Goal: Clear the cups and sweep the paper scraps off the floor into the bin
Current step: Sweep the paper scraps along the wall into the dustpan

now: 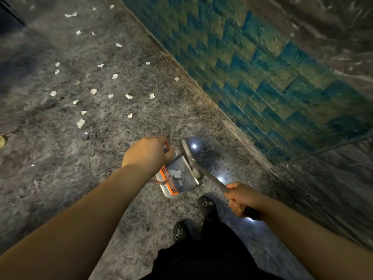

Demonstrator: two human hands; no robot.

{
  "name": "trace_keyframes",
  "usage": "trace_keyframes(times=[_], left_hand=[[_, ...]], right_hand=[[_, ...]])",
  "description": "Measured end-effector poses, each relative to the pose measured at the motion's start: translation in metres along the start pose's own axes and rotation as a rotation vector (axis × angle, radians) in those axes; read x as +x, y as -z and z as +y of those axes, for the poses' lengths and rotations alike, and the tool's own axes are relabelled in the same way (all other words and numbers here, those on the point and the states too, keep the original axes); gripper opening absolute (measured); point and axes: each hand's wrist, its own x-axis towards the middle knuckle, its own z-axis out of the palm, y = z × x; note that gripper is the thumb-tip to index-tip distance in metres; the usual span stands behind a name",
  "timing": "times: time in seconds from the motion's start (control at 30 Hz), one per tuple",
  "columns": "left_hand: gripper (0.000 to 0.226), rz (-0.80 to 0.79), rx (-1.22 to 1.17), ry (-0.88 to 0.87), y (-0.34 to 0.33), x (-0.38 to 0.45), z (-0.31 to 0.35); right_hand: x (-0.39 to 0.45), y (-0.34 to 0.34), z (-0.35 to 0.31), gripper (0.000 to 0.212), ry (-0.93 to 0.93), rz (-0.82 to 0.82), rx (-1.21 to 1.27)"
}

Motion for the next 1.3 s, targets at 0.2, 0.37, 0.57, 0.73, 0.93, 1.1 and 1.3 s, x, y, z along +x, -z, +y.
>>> trace_keyframes(times=[0.2,0.37,0.57,0.73,0.93,1.1,1.3], left_hand=[[0.018,0.043,-0.139,0.081,0.006,-0.016,-0.025],[0.022,0.142,-0.257,0.238,0.012,-0.035,-0.064],[0.023,0.216,-0.329,0.402,0.03,-0.05,-0.109],[0.025,0.258,-0.337,0.467,0.042,-0.051,-0.139],[0.025,0.267,-0.352,0.558,0.055,-0.024,-0.169],[0.023,0.243,-0.326,0.619,0.073,0.024,-0.193],[0.027,0.167,-0.285,0.636,0.098,0.09,-0.212]], right_hand=[[-0.017,-0.02,-0.014,0.017,0.041,-0.012,-0.081],[-0.025,-0.049,-0.035,0.015,0.122,0.03,-0.104],[-0.025,-0.079,-0.065,0.026,0.148,0.058,-0.14],[-0.011,-0.094,-0.091,0.021,0.169,0.068,-0.18],[0.016,-0.11,-0.144,0.025,0.197,0.059,-0.317],[0.053,-0.122,-0.214,0.018,0.167,-0.001,-0.367],[0.102,-0.134,-0.301,0.022,0.155,-0.028,-0.541]])
